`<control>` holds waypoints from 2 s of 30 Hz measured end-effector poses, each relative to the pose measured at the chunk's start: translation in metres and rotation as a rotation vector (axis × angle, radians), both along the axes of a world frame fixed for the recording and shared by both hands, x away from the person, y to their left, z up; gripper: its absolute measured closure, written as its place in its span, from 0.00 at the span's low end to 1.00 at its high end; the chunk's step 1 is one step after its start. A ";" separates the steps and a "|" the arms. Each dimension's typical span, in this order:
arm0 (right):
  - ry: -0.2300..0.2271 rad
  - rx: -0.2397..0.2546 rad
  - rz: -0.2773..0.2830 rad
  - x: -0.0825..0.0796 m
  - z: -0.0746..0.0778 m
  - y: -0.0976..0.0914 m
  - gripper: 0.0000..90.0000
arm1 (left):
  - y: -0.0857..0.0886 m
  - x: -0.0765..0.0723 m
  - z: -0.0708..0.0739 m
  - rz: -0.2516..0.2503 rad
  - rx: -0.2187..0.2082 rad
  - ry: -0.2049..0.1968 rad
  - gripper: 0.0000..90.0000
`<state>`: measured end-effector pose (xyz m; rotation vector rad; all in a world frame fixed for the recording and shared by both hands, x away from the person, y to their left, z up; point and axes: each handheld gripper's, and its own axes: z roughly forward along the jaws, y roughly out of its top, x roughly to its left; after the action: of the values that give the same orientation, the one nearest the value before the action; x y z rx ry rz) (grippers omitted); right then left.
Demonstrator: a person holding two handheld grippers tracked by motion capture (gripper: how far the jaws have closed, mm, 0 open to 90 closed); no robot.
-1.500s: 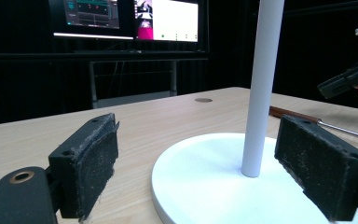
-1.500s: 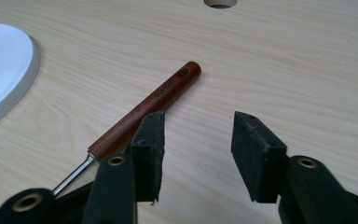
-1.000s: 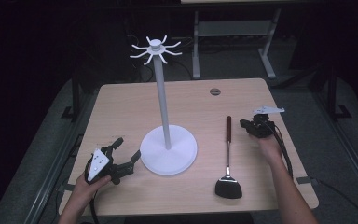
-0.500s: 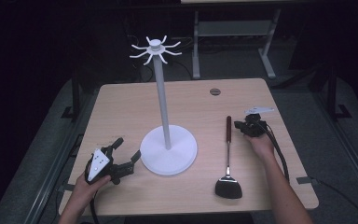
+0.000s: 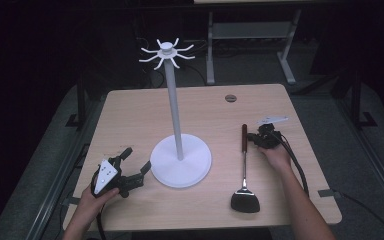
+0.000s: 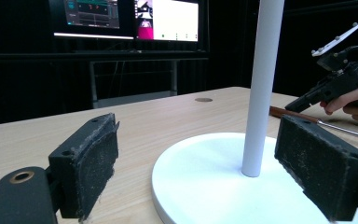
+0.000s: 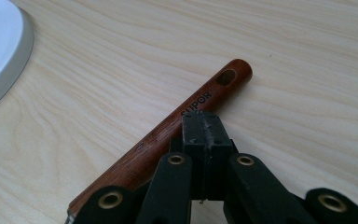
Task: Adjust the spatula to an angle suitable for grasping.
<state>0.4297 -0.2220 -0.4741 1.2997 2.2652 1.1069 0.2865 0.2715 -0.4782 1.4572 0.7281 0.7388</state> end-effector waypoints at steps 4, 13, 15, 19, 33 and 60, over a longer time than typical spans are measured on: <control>0.001 0.006 0.011 0.000 0.000 0.001 0.99 | 0.000 0.000 0.000 0.000 0.000 0.000 0.14; 0.008 0.007 0.052 -0.003 0.001 0.015 1.00 | 0.000 0.000 0.000 0.000 0.000 0.000 0.14; 0.006 0.005 0.062 -0.003 0.001 0.018 0.99 | 0.000 0.000 0.000 0.000 0.000 0.000 0.14; 0.014 0.005 0.079 -0.005 0.002 0.023 0.99 | 0.000 0.000 0.000 0.000 0.001 0.000 0.14; 0.017 -0.002 0.145 -0.010 0.003 0.040 1.00 | 0.000 0.000 0.000 0.000 0.004 -0.001 0.14; 0.026 -0.006 0.255 -0.019 0.004 0.069 1.00 | 0.000 0.000 0.000 0.000 0.003 -0.002 0.14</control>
<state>0.4109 -0.1531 -0.4701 1.0486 2.5039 1.1687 0.2864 0.2712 -0.4781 1.4589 0.7260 0.7411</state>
